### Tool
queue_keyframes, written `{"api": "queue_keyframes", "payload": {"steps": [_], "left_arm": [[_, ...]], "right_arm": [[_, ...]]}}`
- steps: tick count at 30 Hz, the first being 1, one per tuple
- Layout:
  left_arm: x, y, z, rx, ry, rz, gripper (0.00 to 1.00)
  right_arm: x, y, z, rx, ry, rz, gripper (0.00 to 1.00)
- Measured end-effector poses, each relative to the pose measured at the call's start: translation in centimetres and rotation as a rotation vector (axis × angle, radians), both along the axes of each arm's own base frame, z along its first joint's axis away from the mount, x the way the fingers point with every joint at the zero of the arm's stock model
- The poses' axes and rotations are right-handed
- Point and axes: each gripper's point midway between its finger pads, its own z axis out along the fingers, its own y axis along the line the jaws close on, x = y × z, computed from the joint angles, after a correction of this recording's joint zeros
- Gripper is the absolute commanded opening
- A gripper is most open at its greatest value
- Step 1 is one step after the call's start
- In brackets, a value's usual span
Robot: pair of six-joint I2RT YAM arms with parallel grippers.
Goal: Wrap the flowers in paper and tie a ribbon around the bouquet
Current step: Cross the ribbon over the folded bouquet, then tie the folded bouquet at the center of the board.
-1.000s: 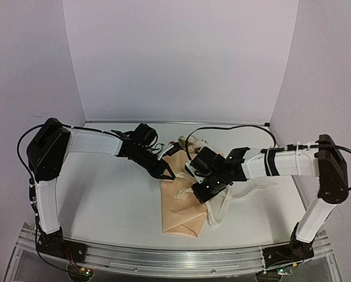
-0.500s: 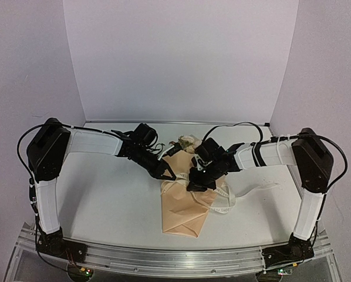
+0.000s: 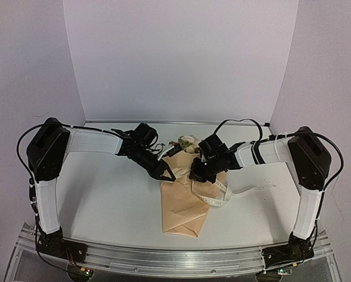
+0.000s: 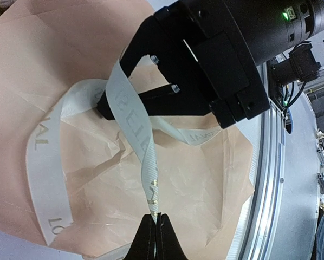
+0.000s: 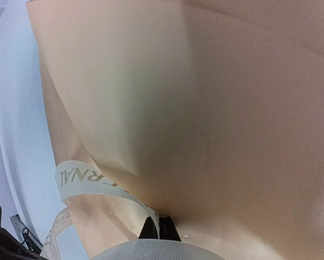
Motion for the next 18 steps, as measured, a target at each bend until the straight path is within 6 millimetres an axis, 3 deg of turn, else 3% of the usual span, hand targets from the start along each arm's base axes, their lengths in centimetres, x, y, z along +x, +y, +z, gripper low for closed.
{"api": "queue_keyframes", "payload": {"steps": [6,10,12,18], "left_arm": [[0.1,0.2,-0.4,0.017,0.007,0.012,0.13],[0.9,0.3,-0.8,0.046,-0.001,0.06,0.39],[1.4,0.2,-0.9,0.045,-0.012,0.089,0.48],[1.8,0.8,-1.0,0.033,-0.04,0.159,0.57]], "right_arm": [[1.1,0.2,0.6,0.006,-0.058,-0.013,0.0],[1.2,0.5,0.9,0.022,-0.065,-0.003,0.0],[1.1,0.7,1.0,0.032,-0.066,0.005,0.0],[0.9,1.5,1.4,0.063,-0.071,0.046,0.0]]}}
